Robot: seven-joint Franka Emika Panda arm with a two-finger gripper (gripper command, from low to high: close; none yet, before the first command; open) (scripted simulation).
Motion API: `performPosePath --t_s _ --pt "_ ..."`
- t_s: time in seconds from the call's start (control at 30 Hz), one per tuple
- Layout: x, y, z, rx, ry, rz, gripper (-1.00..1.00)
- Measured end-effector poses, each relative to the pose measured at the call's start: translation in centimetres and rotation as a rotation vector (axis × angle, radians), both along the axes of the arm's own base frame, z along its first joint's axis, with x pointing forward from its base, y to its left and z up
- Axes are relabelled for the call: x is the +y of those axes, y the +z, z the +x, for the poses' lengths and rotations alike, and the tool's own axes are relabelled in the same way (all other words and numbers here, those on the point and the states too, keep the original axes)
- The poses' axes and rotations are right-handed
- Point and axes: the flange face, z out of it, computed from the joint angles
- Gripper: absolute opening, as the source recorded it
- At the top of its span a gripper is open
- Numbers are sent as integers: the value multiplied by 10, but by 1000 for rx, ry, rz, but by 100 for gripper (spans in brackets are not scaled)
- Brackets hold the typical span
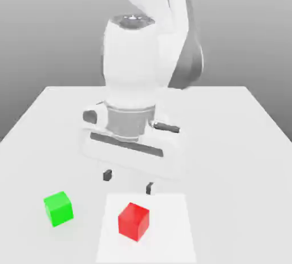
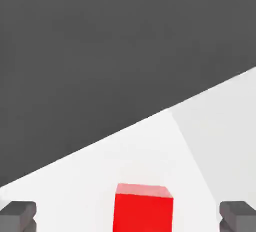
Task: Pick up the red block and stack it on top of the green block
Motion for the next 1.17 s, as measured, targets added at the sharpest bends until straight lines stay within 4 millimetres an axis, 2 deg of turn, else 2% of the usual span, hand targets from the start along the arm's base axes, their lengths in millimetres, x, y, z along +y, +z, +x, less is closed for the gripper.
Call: performPosePath --t_s 0.2,0.23,0.47,0.63,0.67,0.7,0.77,0.87,0.9,0.93,0.97,1.03,1.07,1.17 --pt "1 -71 -6 26 -17 12 0" --pt "1 -78 -7 27 -17 11 -100" --pt "1 -78 -7 26 -17 11 -100" --pt "1 -29 -6 26 -18 11 -100" --pt "-4 -20 -7 26 -26 10 -100" --pt "-32 -13 -10 27 -75 8 -100" --pt "-99 0 -26 28 -200 6 -100" --pt "-185 15 -64 26 -367 13 -100" --pt "-210 10 -79 25 -428 15 -100" --pt "-210 2 -78 25 -423 15 -100" --pt "-190 -8 -65 25 -365 14 -100" --pt "-183 -30 -61 25 -343 15 -100" --pt "-182 -39 -61 25 -341 15 100" --pt "-182 -39 -61 25 -341 15 100"
